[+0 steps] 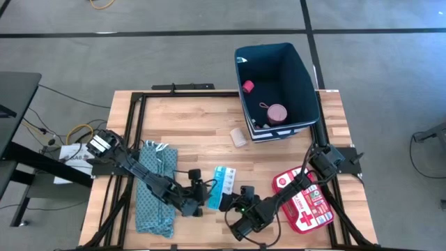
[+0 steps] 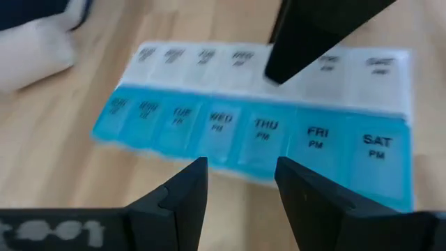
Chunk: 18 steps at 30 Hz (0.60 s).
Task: Pick & place medical supplies in basket/bin
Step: Put the white and blue medicine organizer into the blue bin
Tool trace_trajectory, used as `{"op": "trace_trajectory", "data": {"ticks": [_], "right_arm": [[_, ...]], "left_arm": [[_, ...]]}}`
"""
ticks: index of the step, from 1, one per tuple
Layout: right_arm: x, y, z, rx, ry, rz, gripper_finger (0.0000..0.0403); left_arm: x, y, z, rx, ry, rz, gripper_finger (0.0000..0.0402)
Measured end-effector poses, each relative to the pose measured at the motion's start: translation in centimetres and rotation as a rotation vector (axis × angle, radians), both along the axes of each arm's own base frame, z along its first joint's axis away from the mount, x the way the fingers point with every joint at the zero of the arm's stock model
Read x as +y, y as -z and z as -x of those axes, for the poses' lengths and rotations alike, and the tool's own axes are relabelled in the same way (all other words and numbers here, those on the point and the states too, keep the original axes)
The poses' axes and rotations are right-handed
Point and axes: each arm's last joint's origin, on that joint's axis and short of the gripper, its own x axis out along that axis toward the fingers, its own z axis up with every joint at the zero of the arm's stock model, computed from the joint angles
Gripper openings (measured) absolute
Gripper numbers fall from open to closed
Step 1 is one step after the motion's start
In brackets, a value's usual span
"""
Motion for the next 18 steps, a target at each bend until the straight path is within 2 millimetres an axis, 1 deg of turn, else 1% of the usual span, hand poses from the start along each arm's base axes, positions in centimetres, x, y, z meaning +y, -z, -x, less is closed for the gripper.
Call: {"op": "trace_trajectory", "data": {"ticks": [3, 8, 14, 18], "right_arm": [[0.0, -0.1, -0.2, -0.015, 0.0, -0.013, 0.0234], [-0.4, 0.0, -0.5, -0.003, 0.004, -0.033, 0.0234], [0.0, 0.1, -0.3, 0.026, -0.029, -0.066, 0.0234], [0.6, 0.1, 0.1, 0.035, -0.045, -0.089, 0.0234]], "left_arm": [[0.0, 0.3, 0.1, -0.051, 0.019, 0.043, 0.0164], [0.3, 1.0, 0.1, -0.019, -0.007, 0.037, 0.0164], [0.1, 3.1, -0.2, 0.006, -0.049, 0.038, 0.0164], [0.1, 3.3, -0.3, 0.0, -0.052, 0.043, 0.0164]]}}
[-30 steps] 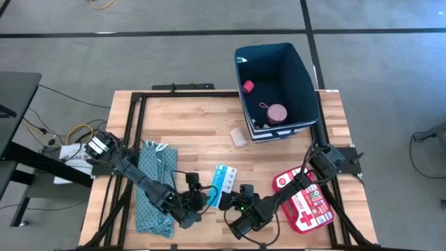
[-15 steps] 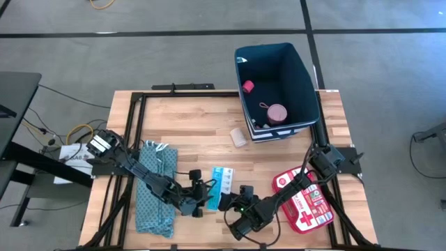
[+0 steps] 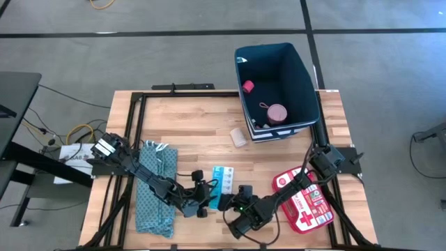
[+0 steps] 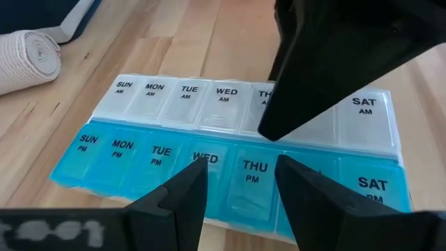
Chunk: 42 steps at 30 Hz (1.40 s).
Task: Pick & place medical supplies in basket/bin
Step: Put the white and blue medicine organizer into the blue bin
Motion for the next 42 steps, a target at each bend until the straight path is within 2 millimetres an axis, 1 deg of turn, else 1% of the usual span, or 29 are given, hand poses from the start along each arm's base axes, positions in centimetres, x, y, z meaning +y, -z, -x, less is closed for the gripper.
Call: {"op": "trace_trajectory", "data": {"ticks": [9, 18, 22, 28, 37, 42], "right_arm": [[0.4, -0.1, 0.0, -0.018, -0.006, -0.019, 0.0234], [0.3, -0.2, -0.4, -0.02, -0.061, 0.058, 0.0234], [0.4, -0.3, -0.6, -0.053, -0.056, 0.058, 0.0234], [1.0, -0.7, -1.0, -0.12, -0.071, 0.055, 0.0234], [1.1, -0.9, -1.2, -0.143, -0.074, 0.009, 0.0234], [1.3, -1.1, -1.5, -0.178, -0.069, -0.006, 0.0234]], "left_arm": [[-0.4, 0.1, 0.2, 0.004, 0.011, 0.02, 0.0164], [-1.2, 0.2, 1.0, 0.003, 0.006, 0.01, 0.0164], [-1.9, 0.2, 1.5, -0.007, 0.004, -0.003, 0.0164], [-2.9, 0.4, 2.7, -0.033, -0.009, -0.069, 0.0164], [-3.5, 0.5, 3.4, -0.031, -0.026, -0.036, 0.0164], [-3.9, 0.6, 4.2, -0.034, -0.042, -0.055, 0.0164]]}}
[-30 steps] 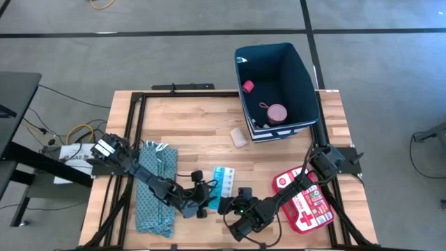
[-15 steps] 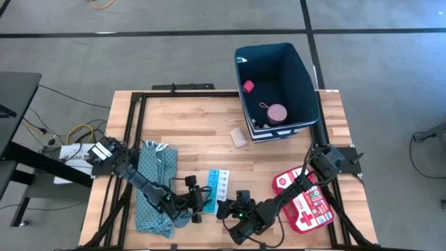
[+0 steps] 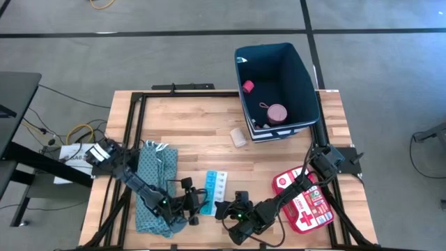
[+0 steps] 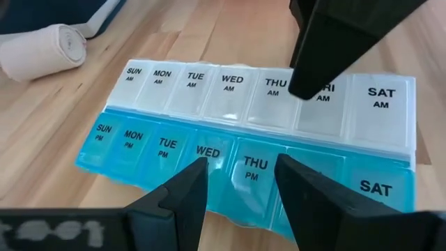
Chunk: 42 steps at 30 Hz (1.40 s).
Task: Pick & place medical supplies in basket/bin
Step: Put the white and blue medicine organizer into the blue bin
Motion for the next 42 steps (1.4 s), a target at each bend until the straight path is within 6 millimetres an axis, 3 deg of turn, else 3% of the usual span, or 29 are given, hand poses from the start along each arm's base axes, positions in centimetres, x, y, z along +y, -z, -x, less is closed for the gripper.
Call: {"op": "trace_trajectory", "data": {"ticks": [9, 13, 24, 30, 34, 38, 42], "right_arm": [[-0.2, -0.5, -0.6, -0.032, -0.001, -0.022, 0.0234], [-0.5, -0.6, -1.0, -0.027, -0.022, 0.008, 0.0234], [-2.3, -0.5, -2.2, 0.034, -0.079, 0.038, 0.0234], [-2.0, 0.2, -1.2, 0.129, -0.093, 0.006, 0.0234], [-1.4, 0.7, 0.3, 0.183, -0.034, -0.008, 0.0234], [-0.5, 0.7, 1.3, 0.139, 0.023, 0.021, 0.0234], [-0.3, 0.6, 1.3, 0.112, 0.025, 0.035, 0.0234]], "left_arm": [[0.2, -2.1, 1.9, 0.076, 0.074, -0.091, 0.0165], [0.9, -3.4, 2.2, 0.078, 0.01, -0.05, 0.0164], [1.7, -0.9, 0.8, 0.133, -0.012, -0.055, 0.0164], [1.8, -0.4, 0.6, 0.139, -0.028, -0.06, 0.0164], [1.8, -1.7, 1.6, 0.13, -0.023, -0.113, 0.0164], [1.5, -4.6, 1.6, 0.018, -0.03, -0.073, 0.0164], [1.4, -5.2, 1.5, -0.003, -0.01, -0.073, 0.0164]]}}
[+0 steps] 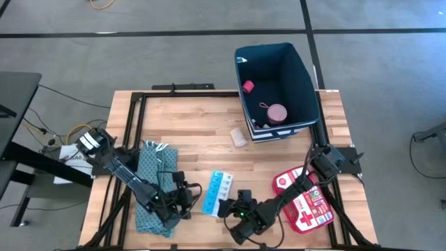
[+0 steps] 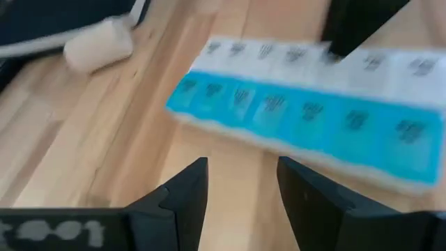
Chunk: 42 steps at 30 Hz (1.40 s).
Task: Pick & place medical supplies in basket/bin
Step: Put the white and blue medicine organizer into the blue bin
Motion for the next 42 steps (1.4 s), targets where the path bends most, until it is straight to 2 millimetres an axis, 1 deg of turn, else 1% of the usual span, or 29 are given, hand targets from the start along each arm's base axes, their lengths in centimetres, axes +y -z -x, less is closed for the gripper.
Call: {"op": "trace_trajectory", "data": {"ticks": [2, 6, 9, 14, 17, 19, 22, 29, 33, 38, 42], "right_arm": [[-0.2, 0.0, -0.2, -0.007, 0.006, -0.001, 0.0234], [-0.6, -0.1, -0.6, -0.008, 0.002, 0.011, 0.0234], [-0.8, -0.1, -0.7, -0.001, 0.0, 0.007, 0.0234], [-0.6, 0.0, -0.7, 0.036, -0.041, -0.038, 0.0234], [0.1, 0.0, -0.4, 0.048, -0.064, -0.089, 0.0234], [0.2, 0.1, 0.0, 0.023, -0.013, -0.093, 0.0234], [0.2, 0.0, 0.0, -0.003, 0.002, -0.05, 0.0234], [-1.7, 0.0, -1.8, 0.016, -0.039, -0.008, 0.0234], [-2.1, -0.1, -2.3, -0.007, -0.031, -0.008, 0.0234], [-2.1, -0.4, -2.7, -0.025, -0.069, 0.036, 0.0235], [-1.8, -0.6, -2.7, -0.051, -0.07, 0.02, 0.0235]], "left_arm": [[-0.2, 0.0, -0.4, -0.018, 0.015, 0.008, 0.0164], [-0.5, 1.8, -1.4, 0.002, 0.049, 0.001, 0.0164], [-0.3, 2.9, -2.0, 0.008, 0.029, 0.007, 0.0164], [0.0, 4.3, -2.4, 0.03, -0.003, 0.006, 0.0164], [0.0, 5.0, -2.2, 0.079, 0.018, 0.045, 0.0164], [0.0, 4.8, -2.3, 0.086, 0.03, 0.061, 0.0164], [0.0, 4.8, -2.5, 0.077, 0.031, 0.076, 0.0164], [0.4, 4.6, -3.2, 0.06, 0.047, 0.087, 0.0164], [0.6, 4.4, -3.6, 0.048, 0.058, 0.11, 0.0164], [0.6, 4.4, -3.7, 0.04, 0.07, 0.099, 0.0164], [0.5, 4.4, -3.8, 0.037, 0.077, 0.088, 0.0164]]}}
